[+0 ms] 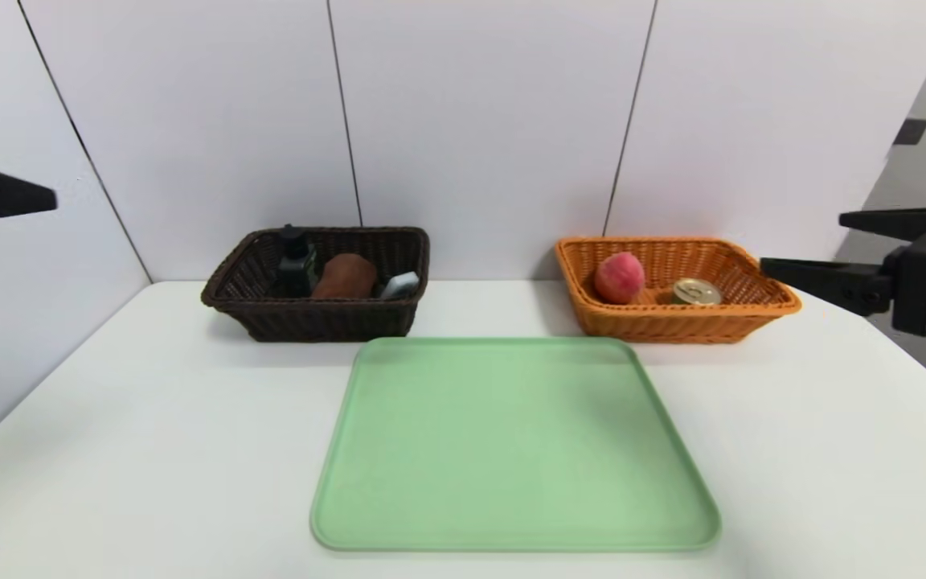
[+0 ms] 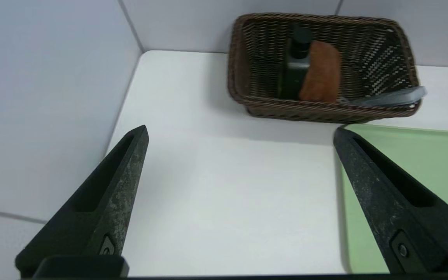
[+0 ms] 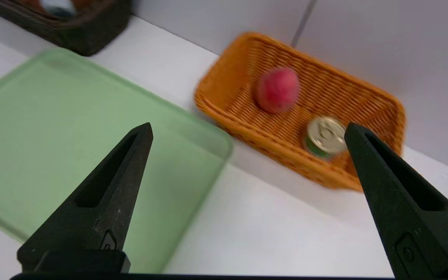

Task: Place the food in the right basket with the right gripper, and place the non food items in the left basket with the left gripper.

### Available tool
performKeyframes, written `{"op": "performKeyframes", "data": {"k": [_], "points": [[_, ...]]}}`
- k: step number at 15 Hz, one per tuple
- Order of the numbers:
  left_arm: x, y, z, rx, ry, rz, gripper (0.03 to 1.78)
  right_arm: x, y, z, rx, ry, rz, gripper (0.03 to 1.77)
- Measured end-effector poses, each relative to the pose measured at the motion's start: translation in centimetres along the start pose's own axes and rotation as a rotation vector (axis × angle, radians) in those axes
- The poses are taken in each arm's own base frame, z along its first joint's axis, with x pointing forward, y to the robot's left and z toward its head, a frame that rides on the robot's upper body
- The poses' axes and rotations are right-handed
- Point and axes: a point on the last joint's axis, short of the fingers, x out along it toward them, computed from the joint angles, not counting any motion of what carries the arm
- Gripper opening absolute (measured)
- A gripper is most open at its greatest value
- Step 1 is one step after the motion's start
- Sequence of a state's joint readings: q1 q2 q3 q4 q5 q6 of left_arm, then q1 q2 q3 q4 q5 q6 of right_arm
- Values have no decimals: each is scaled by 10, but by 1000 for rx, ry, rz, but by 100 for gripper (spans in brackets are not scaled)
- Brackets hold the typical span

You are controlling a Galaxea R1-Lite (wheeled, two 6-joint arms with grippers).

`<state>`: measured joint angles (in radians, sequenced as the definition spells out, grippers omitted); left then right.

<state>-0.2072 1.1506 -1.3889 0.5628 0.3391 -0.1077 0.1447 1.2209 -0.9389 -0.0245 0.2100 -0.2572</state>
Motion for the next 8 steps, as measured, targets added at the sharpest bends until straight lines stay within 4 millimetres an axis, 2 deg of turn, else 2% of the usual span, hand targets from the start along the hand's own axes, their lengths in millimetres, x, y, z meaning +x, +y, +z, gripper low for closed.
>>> {"op": "performKeyframes", "data": {"k": [3, 8], "points": [[-35, 22, -34, 0, -10, 79, 169, -32, -2, -23, 30, 38, -180, 170], [-84, 44, -123, 9, -21, 176, 169, -85, 16, -58, 48, 14, -335, 170]]}}
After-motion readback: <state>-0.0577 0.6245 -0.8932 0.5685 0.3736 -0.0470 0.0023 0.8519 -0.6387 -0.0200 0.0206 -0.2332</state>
